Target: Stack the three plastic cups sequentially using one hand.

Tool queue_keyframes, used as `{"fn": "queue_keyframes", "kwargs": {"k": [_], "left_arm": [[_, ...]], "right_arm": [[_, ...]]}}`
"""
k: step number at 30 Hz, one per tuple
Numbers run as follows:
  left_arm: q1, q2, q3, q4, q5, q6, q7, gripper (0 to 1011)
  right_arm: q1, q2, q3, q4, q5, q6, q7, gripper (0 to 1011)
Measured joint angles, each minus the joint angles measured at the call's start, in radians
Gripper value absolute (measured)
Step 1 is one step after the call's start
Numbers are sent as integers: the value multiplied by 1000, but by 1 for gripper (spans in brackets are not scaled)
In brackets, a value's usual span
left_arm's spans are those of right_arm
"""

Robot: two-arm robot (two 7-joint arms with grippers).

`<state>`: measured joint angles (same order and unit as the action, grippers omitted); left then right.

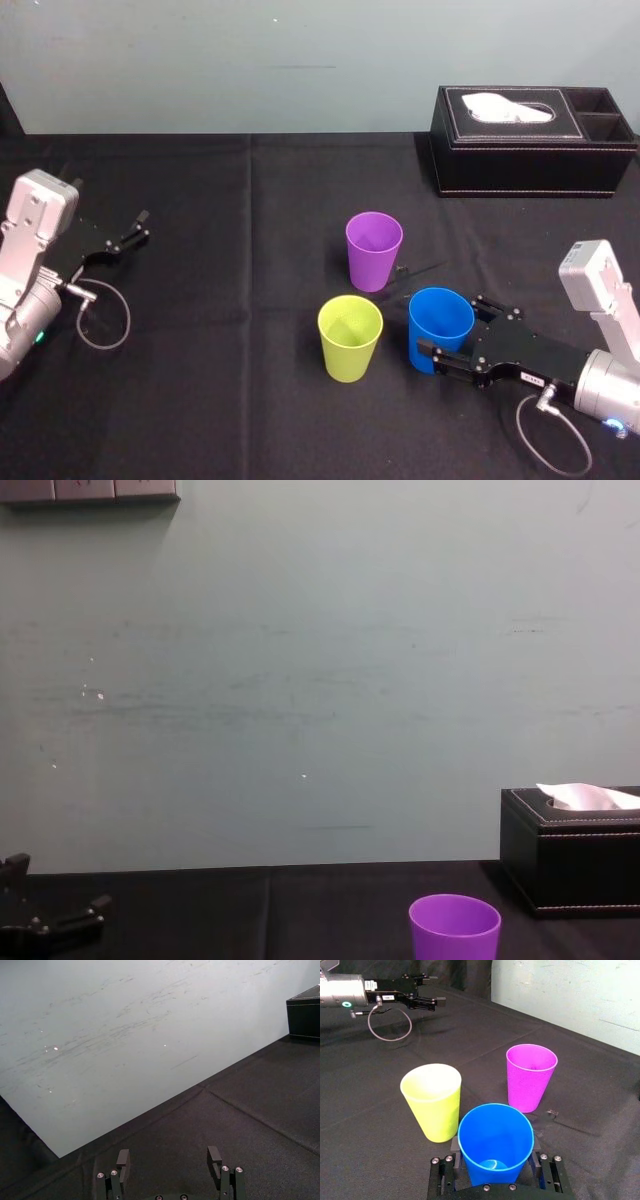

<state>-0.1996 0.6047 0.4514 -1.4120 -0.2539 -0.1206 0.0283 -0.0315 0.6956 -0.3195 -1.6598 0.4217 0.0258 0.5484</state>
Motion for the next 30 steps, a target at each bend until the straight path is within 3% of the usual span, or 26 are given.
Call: {"fn": "queue_keyframes", "kwargs": {"k": [9, 25, 30], "left_arm": [[0, 0, 0, 0, 0, 0, 0, 1011], [0, 0, 0, 0, 0, 0, 0, 1011], [0, 0, 0, 0, 0, 0, 0, 1011]], "right_arm": [[-1, 1, 1, -1, 0, 1, 0, 734], [-2, 2, 1, -2, 0, 1, -1, 720], [-25, 7, 23, -40, -1, 10, -32, 720]]}}
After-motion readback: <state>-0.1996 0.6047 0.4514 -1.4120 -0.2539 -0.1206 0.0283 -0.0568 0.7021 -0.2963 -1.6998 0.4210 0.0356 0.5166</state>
